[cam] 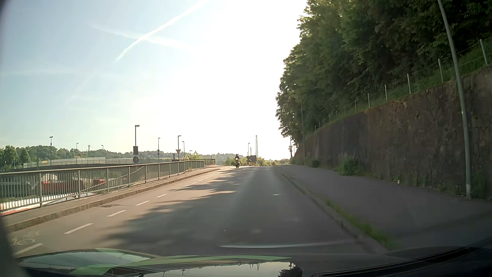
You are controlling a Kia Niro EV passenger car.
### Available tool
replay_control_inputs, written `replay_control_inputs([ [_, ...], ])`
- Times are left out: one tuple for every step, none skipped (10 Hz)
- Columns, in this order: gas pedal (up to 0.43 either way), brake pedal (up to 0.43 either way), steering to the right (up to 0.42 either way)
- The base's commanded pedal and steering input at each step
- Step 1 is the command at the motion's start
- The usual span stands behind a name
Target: Follow the waypoints while adhering to traffic rules and regulations
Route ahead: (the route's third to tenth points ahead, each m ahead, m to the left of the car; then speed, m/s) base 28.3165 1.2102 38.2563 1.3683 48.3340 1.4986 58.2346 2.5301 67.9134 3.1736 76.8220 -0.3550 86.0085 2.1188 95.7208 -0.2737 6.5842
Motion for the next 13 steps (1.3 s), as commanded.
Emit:
replay_control_inputs([
  [0.138,0.0,-0.01],
  [0.138,0.0,-0.009],
  [0.138,0.0,-0.01],
  [0.138,0.0,-0.009],
  [0.138,0.0,-0.009],
  [0.138,0.0,-0.01],
  [0.138,0.0,-0.009],
  [0.138,0.0,-0.009],
  [0.138,0.0,-0.009],
  [0.138,0.0,-0.007],
  [0.138,0.0,-0.007],
  [0.138,0.0,-0.007],
  [0.138,0.0,-0.007],
])
